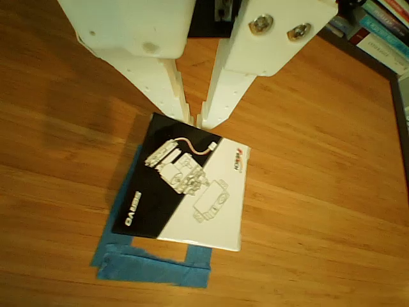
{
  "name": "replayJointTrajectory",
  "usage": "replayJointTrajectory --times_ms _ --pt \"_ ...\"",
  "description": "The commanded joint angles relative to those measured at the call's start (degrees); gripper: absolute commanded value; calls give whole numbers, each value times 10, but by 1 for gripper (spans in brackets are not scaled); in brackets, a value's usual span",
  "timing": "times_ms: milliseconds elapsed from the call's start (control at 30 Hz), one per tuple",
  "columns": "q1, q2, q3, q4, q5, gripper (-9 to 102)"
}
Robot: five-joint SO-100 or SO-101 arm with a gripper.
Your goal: Push the box on top of the target
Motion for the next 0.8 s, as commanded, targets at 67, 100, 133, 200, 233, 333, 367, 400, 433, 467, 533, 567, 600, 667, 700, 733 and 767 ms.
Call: replayJointTrajectory --times_ms 67,100,133,200,233,333,367,400,433,467,533,567,600,667,700,733,767 --pt "13 22 -2 -9 -16 0" --pt "13 22 -1 -11 -17 0" --pt "13 21 0 -12 -17 0" --pt "13 20 0 -15 -17 0" --pt "13 19 0 -16 -17 0" --pt "15 18 -2 -16 -17 0" --pt "16 18 -3 -16 -17 0" --pt "16 17 -4 -16 -16 0" --pt "16 15 -5 -17 -16 0" --pt "16 13 -7 -17 -16 0" --pt "18 9 -10 -21 -16 0" --pt "20 4 -12 -24 -16 0" --pt "21 1 -14 -27 -16 0" --pt "25 -8 -18 -34 -18 0" --pt "26 -12 -21 -37 -18 0" --pt "29 -16 -23 -41 -20 0" --pt "31 -20 -25 -44 -21 0"
